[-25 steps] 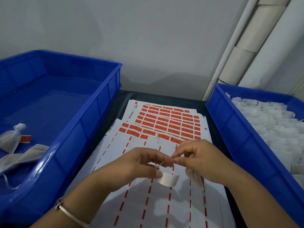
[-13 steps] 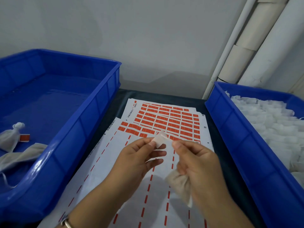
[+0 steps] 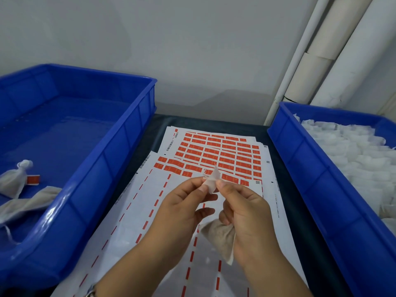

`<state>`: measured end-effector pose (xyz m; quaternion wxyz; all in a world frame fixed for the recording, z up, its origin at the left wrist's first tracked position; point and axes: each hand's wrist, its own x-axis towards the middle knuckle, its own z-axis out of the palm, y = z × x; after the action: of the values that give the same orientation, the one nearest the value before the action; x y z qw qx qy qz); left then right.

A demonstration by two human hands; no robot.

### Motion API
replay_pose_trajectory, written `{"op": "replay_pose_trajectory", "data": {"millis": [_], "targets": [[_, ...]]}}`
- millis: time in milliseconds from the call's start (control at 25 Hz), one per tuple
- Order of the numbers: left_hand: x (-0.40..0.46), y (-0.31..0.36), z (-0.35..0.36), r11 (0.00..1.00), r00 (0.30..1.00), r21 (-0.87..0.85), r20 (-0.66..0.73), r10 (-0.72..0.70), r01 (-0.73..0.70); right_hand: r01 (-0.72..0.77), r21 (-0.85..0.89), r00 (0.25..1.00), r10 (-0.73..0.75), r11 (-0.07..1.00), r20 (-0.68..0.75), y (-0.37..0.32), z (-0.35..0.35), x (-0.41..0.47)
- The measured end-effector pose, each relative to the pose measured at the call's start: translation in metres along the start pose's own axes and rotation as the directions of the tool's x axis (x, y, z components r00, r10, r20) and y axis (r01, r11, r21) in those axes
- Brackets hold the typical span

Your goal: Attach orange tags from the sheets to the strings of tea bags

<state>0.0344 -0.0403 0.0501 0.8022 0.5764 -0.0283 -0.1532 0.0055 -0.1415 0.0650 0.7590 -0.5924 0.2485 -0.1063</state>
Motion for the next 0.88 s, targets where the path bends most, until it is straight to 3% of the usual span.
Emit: {"op": "replay_pose_trajectory", "data": {"millis": [280, 440, 520, 680, 880], "targets": [[0.002, -0.005, 0.000, 0.995, 0.996, -0.059, -0.034, -0.086, 0.084, -0.099, 0.009, 0.995, 0.099, 0.995, 0.024, -0.002, 0.001, 0.002], [0.001, -0.003, -0.006, 0.995, 0.994, -0.012, 0.057, -0.095, 0.096, -0.068, -0.042, 0.998, 0.068, 0.997, -0.016, -0.007, -0.008, 0.004], [0.002, -0.002, -0.007, 0.991, 0.999, 0.132, 0.032, -0.008, 0.003, -0.066, -0.075, 0.998, 0.067, 0.995, 0.003, -0.010, -0.013, 0.006], [0.011, 0.009, -0.008, 0.871, 0.989, 0.474, -0.012, 0.151, -0.127, -0.072, -0.168, 0.994, 0.084, 0.983, 0.064, -0.015, -0.019, 0.004], [0.009, 0.017, -0.013, 0.747, 0.984, 0.643, 0.069, 0.163, -0.169, -0.052, -0.247, 0.994, 0.075, 0.968, 0.083, -0.017, -0.023, 0.003]]}}
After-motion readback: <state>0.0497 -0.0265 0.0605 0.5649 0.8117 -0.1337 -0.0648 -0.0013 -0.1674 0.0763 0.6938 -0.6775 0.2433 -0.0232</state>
